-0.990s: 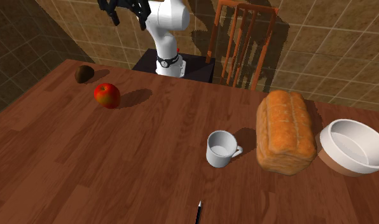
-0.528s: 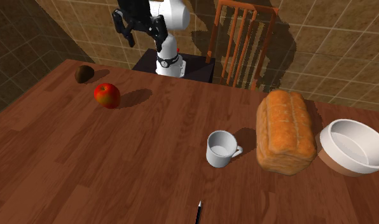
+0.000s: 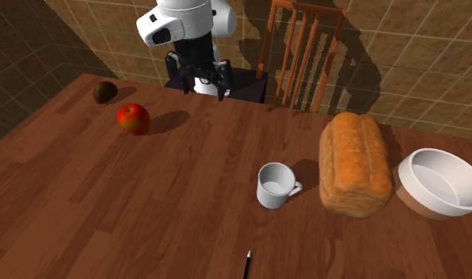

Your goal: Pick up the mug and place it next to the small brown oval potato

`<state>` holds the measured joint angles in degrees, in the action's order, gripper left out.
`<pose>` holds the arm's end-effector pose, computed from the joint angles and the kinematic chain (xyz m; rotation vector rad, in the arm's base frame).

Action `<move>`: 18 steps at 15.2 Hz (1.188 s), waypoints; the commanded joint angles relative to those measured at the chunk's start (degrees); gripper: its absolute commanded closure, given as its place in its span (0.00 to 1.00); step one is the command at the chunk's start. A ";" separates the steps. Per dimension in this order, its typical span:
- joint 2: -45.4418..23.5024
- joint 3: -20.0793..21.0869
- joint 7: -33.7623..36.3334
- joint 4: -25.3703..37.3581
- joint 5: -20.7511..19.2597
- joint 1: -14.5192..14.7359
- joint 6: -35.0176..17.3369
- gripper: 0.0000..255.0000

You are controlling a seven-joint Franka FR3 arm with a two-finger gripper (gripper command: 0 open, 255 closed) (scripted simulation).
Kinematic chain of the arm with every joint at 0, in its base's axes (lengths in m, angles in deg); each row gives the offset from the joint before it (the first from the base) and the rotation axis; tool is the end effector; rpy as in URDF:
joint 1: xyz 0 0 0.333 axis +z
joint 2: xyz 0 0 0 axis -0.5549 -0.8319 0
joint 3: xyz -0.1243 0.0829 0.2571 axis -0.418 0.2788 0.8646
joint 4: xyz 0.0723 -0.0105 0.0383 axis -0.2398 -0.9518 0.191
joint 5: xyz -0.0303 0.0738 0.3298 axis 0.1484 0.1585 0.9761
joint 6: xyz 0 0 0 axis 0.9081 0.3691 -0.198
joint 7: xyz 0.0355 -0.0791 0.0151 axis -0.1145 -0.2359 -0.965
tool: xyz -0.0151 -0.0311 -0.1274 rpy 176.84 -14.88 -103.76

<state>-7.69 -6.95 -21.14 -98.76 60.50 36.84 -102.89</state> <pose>0.3576 0.1399 0.4586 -3.1302 0.0427 0.1013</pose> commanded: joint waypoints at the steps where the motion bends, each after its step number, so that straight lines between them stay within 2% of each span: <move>1: -3.43 1.60 2.08 1.77 0.17 0.38 -2.18 0.00; 5: -11.17 4.47 6.23 5.80 -0.73 0.99 -6.68 0.00; 10: -21.52 7.26 11.93 12.45 -3.75 2.15 -11.08 0.00; 17: -36.80 8.67 19.94 24.97 -10.26 5.81 -14.23 0.00; 18: -36.98 8.61 20.01 25.15 -10.32 5.93 -14.25 0.00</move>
<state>-43.46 1.66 -1.76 -74.59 50.73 42.39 -116.86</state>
